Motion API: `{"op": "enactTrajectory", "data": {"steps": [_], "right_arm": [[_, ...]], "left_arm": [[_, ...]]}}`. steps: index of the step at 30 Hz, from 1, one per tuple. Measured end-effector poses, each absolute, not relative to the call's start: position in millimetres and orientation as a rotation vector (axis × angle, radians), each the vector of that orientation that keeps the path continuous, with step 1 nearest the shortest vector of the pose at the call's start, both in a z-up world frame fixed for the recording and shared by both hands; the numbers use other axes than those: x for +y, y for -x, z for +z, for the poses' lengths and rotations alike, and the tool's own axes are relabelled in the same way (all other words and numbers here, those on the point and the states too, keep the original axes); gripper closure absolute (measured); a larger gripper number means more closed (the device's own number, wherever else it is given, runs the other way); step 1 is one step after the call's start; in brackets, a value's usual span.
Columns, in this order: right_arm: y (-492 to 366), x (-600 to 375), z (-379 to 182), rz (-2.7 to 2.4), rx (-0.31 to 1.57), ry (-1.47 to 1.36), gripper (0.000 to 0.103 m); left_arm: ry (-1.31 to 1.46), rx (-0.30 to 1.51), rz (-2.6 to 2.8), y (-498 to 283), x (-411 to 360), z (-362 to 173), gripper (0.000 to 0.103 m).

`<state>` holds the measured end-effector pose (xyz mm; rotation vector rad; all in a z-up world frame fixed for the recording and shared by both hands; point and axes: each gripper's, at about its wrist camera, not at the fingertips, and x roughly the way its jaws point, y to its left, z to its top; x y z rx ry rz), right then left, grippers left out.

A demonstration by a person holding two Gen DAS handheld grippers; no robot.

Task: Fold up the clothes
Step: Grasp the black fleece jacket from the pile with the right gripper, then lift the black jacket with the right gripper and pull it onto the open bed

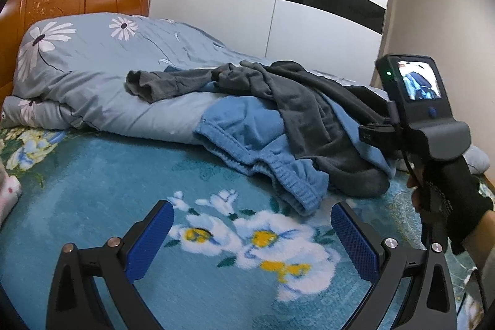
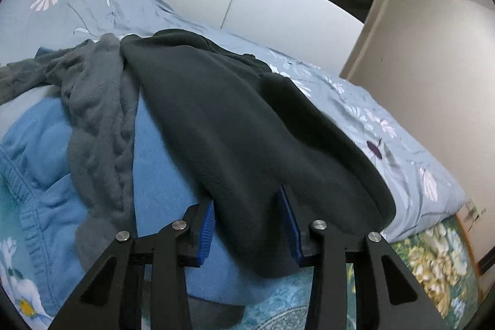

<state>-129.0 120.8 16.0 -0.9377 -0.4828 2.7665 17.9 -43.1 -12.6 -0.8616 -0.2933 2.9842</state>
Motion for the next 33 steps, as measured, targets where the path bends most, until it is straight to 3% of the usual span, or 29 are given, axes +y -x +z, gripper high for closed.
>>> {"op": "enactTrajectory", "data": {"steps": [7, 8, 9, 12, 14, 27, 33], "right_arm": [[141, 124, 36, 2.688, -0.509, 0.837, 0.062], [143, 124, 39, 2.676, -0.513, 0.822, 0.067], [144, 125, 42, 2.665, -0.516, 0.808, 0.08], [149, 126, 51, 2.63, -0.526, 0.766, 0.095], [153, 127, 57, 2.606, -0.533, 0.739, 0.098], [101, 122, 160, 2.588, -0.741, 0.447, 0.099], [62, 148, 219, 2.584, -0.718, 0.328, 0.099]], "left_arm": [[0.9, -0.352, 2.954, -16, -48, -18, 0.0], [0.904, -0.357, 2.953, -15, -49, -18, 0.0], [0.906, -0.362, 2.951, -15, -49, -19, 0.0], [0.909, -0.372, 2.95, -16, -52, -19, 0.0], [0.908, -0.373, 2.952, -16, -53, -18, 0.0], [0.854, -0.425, 2.992, -20, -69, -6, 0.0], [0.822, -0.387, 2.994, -23, -63, 1, 0.0]]}}
